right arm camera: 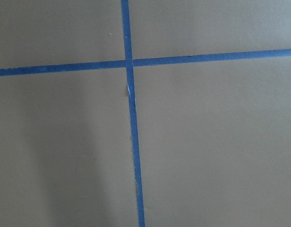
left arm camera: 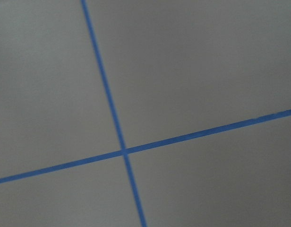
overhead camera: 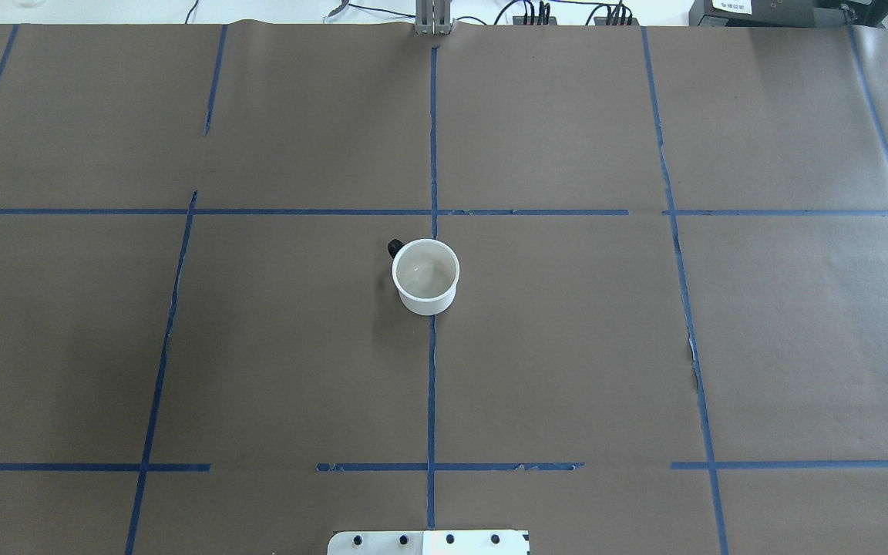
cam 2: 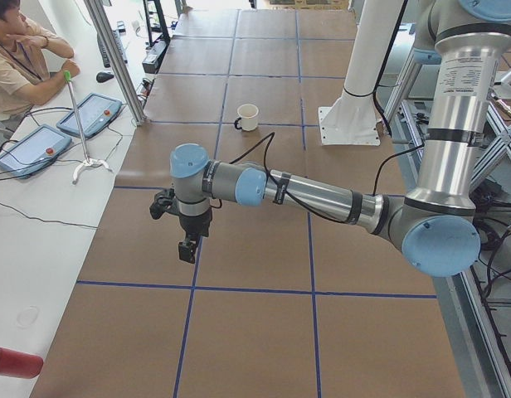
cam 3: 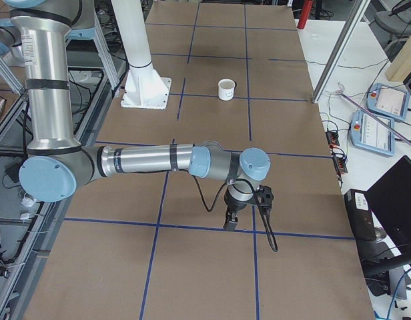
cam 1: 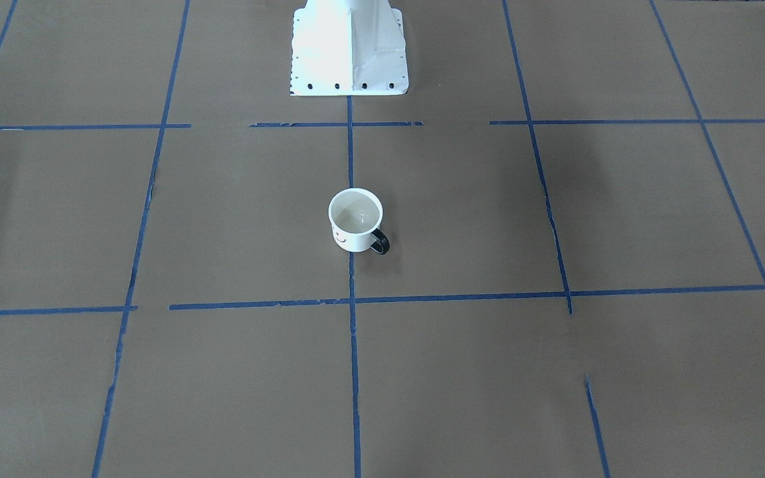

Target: Flip mug

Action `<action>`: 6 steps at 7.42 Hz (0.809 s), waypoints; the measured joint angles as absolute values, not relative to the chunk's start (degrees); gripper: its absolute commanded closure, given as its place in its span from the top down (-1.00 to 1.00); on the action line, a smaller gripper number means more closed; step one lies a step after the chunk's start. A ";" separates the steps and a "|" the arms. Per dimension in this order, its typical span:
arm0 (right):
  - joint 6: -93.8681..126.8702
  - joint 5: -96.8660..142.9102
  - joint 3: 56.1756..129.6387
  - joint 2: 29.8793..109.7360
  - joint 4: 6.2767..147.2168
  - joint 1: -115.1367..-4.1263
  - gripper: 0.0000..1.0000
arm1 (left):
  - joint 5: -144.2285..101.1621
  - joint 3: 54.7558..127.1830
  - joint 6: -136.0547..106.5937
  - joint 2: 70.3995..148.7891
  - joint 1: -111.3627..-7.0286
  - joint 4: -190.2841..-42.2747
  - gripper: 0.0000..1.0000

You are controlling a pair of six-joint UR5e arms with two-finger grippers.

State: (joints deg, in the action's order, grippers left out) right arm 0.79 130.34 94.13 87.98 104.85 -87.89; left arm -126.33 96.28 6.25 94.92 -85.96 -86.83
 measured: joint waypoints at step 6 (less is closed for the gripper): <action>0.79 130.34 94.13 87.98 104.85 -87.89 1.00 | -133.14 92.56 7.77 91.69 -88.29 -86.95 1.00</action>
State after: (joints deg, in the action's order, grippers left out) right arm 0.79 130.34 94.13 87.98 104.85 -87.89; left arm -133.14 92.56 7.77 91.69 -88.29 -86.95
